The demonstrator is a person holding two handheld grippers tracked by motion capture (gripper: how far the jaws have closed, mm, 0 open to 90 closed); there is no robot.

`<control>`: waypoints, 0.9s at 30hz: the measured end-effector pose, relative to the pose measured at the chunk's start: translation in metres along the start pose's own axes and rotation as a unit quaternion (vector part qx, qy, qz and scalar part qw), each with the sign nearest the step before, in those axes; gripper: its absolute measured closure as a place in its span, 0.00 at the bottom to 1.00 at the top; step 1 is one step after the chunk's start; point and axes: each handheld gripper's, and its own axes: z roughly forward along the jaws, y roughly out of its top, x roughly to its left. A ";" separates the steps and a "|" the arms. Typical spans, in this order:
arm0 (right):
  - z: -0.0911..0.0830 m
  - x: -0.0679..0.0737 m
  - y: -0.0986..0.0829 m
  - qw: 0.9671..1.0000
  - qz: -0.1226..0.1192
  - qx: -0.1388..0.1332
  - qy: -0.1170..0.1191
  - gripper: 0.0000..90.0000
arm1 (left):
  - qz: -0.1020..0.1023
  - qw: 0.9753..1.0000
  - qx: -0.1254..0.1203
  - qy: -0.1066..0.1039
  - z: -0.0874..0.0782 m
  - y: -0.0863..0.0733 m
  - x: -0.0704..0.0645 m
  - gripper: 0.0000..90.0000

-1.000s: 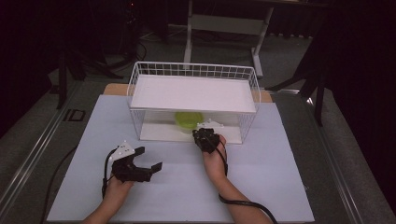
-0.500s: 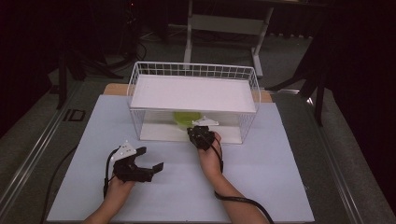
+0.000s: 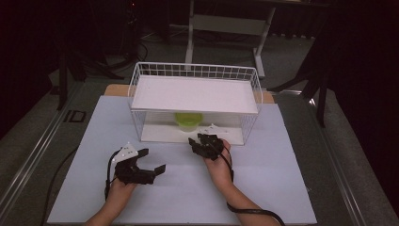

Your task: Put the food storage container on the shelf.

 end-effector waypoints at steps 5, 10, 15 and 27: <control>-0.015 -0.002 -0.003 1.000 0.006 -0.011 0.025 0.32 | 0.007 1.000 -0.002 -0.001 -0.002 0.002 -0.003 0.01; -0.031 -0.004 -0.012 0.998 0.023 -0.019 0.046 0.22 | 0.008 1.000 -0.002 -0.005 -0.004 0.002 -0.007 0.01; -0.048 -0.006 -0.020 0.998 0.019 -0.026 0.048 0.21 | 0.012 1.000 -0.005 -0.009 -0.009 0.002 -0.009 0.01; -0.084 -0.017 -0.038 0.999 0.008 -0.032 0.043 0.21 | 0.012 1.000 0.002 -0.006 -0.017 0.000 -0.008 0.01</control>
